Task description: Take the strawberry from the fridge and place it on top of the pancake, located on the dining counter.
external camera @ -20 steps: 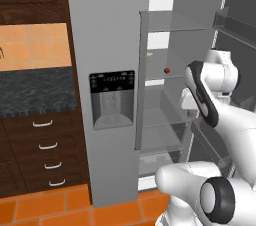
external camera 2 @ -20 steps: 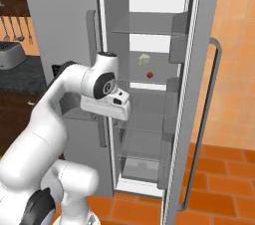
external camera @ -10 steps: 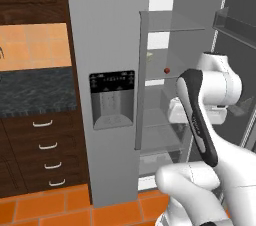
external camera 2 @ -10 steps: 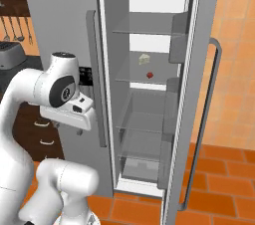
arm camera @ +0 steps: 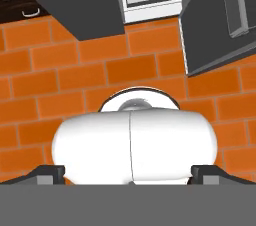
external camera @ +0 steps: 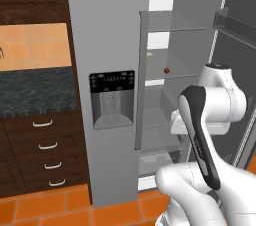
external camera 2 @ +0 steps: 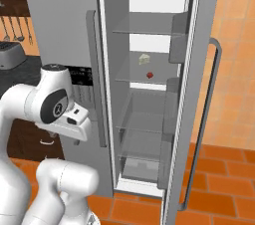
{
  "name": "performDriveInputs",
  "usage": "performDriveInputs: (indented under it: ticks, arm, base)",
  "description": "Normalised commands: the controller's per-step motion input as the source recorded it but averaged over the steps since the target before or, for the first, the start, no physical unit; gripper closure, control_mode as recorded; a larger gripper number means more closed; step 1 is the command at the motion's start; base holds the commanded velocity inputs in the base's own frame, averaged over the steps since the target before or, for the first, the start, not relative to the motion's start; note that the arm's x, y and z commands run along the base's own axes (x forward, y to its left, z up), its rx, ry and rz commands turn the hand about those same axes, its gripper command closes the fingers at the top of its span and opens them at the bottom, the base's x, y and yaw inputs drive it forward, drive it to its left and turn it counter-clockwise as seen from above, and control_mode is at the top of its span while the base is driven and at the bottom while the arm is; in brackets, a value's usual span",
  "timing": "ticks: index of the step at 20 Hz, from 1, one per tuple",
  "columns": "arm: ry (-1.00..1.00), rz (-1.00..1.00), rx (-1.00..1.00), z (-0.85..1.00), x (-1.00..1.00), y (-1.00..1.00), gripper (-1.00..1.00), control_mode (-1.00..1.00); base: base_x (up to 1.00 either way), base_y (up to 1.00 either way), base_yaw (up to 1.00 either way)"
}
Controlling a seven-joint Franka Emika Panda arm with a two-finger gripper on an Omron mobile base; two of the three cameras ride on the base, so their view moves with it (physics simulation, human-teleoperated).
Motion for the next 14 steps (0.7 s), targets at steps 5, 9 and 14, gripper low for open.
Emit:
performDriveInputs:
  ticks: [5,9,14]
  arm:
    - [-0.01,-0.04,0.00,0.00,-0.08,-0.02,-1.00,-1.00]
    - [0.00,0.00,0.00,0.00,0.00,0.00,-1.00,1.00]
    - [0.00,0.00,0.00,0.00,0.00,0.00,-1.00,1.00]
  base:
    - [0.00,0.00,0.00]
    - [-0.41,-0.24,-0.35]
    - [-0.11,-0.05,-0.42]
